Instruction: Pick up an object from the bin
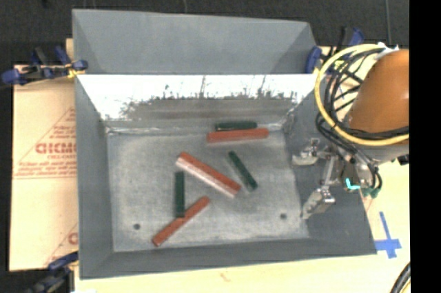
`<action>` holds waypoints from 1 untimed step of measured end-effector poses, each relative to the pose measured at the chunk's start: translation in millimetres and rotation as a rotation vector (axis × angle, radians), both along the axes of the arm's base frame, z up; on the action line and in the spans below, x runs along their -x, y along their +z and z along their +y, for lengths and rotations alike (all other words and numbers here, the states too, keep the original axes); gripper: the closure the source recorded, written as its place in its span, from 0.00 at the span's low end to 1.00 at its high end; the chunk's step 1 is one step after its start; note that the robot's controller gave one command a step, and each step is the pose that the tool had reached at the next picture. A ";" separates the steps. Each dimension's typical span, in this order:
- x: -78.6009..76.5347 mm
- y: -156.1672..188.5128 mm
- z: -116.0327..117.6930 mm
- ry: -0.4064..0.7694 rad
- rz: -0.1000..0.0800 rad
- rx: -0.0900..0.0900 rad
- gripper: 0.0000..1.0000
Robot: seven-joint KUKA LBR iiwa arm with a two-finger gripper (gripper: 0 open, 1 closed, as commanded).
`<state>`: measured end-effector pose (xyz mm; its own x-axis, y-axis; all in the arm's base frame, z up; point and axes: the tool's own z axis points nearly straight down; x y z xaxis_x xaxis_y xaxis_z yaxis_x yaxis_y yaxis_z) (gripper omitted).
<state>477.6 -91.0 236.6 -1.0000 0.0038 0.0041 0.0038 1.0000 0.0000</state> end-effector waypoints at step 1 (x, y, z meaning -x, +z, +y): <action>-1.6 3.4 0.4 0.004 -0.008 0.001 0.00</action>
Offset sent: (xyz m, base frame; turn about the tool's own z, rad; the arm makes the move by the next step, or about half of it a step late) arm 0.0902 0.0389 -0.0469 -0.0438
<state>479.2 -90.6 240.0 -1.0000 0.0000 -0.0034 0.0000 1.0000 -0.0014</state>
